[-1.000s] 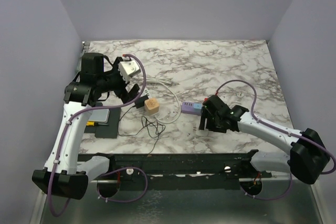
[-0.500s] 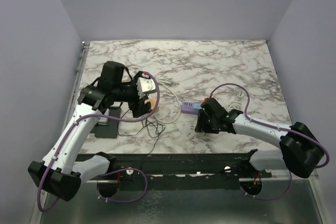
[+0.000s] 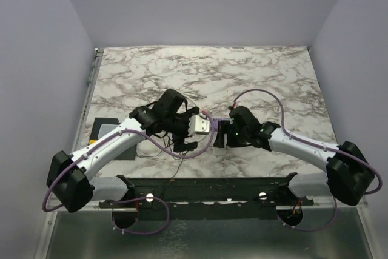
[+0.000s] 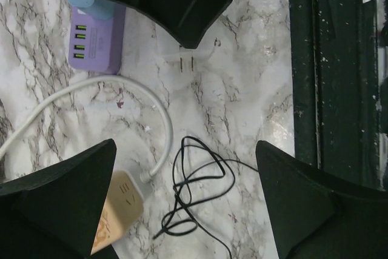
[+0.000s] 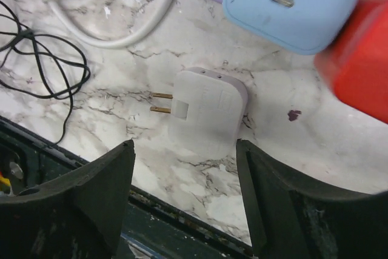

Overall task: Insert the plug
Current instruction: Move the plug to the center of the board, then pick up the plug from the center of the board.

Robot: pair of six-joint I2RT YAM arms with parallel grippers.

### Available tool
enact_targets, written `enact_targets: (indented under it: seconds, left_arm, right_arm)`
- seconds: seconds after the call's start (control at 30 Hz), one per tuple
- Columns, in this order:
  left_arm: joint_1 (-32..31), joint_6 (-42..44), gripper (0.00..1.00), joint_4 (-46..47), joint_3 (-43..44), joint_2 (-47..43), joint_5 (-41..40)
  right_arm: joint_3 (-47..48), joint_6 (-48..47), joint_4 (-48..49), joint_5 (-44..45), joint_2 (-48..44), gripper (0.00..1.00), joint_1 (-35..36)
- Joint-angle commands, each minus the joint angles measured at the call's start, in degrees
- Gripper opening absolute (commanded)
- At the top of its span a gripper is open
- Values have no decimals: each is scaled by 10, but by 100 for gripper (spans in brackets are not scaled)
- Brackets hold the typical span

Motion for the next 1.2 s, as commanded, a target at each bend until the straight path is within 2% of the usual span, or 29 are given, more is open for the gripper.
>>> enact_targets:
  seconds: [0.0,0.1,0.27,0.5,0.93,1.17]
  left_arm:
    - [-39,-28,99,143,-29,26,-66]
    - [-68,-33,99,185,-45,49,-74]
    - [-116,-57,99,244,-69,79,-97]
    - [-161,-94,99,310,-72,149,-134]
    - [-170,-132,99,332,-28,262,-223]
    - [-171,-128,99,330,-24,279,-179]
  right_arm:
    - [37,-18,-79,72,-70,73,-14]
    - [63,-24,-144,116,-95,70,-60]
    - [130,-69,-160,70,-128,68,-137]
    - [234,-106,-176,93,-79,68,-186]
    - [214,-110,-149,28,-92,68,-242]
    - [217,-107,-143,2,-82,68,-250]
